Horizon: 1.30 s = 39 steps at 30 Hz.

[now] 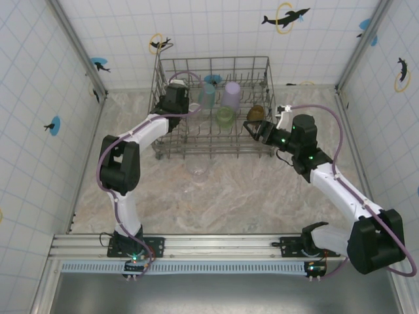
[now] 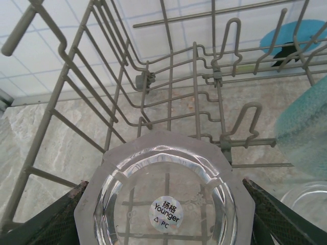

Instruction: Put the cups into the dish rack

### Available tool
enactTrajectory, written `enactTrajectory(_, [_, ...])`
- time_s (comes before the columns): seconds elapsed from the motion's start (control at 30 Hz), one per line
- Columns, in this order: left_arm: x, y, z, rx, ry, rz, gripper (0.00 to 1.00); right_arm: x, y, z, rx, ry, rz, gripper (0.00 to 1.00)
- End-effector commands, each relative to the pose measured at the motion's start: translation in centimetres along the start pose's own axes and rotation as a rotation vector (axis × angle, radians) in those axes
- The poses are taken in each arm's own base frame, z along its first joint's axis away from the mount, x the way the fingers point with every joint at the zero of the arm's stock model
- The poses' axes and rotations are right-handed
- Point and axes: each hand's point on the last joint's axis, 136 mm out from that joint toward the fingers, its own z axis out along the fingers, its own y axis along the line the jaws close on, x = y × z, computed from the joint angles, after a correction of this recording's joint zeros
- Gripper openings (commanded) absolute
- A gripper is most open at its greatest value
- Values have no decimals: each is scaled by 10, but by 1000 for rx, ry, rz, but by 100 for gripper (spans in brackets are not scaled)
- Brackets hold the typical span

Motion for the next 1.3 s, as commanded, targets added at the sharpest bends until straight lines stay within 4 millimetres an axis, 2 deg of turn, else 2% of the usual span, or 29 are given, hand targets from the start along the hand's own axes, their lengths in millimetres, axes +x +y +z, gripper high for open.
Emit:
enactTrajectory(0.0, [21, 15, 5, -81, 58, 17, 0, -1, 1, -7, -8, -16, -8, 84])
enactTrajectory(0.17, [9, 21, -4, -93, 38, -4, 0, -1, 1, -7, -11, -18, -8, 84])
enactTrajectory(0.3, [12, 21, -4, -86, 53, -1, 0, 0, 1, -7, -13, -16, -6, 84])
enactTrajectory(0.5, [22, 32, -1, -109, 82, -22, 0, 0, 2, -8, -20, -16, -2, 84])
enactTrajectory(0.73, [18, 43, -4, -164, 76, -8, 0, 0, 3, -9, -19, -19, 0, 84])
enactTrajectory(1.07, [41, 32, 5, -123, 112, -45, 0, 0, 4, -9, -21, -22, 4, 84])
enactTrajectory(1.1, [42, 34, 7, -133, 110, -45, 3, 0, 3, -10, -19, -22, 5, 84])
enactTrajectory(1.27, [53, 39, 13, -178, 118, -35, 38, -1, 3, -11, -18, -26, 4, 84])
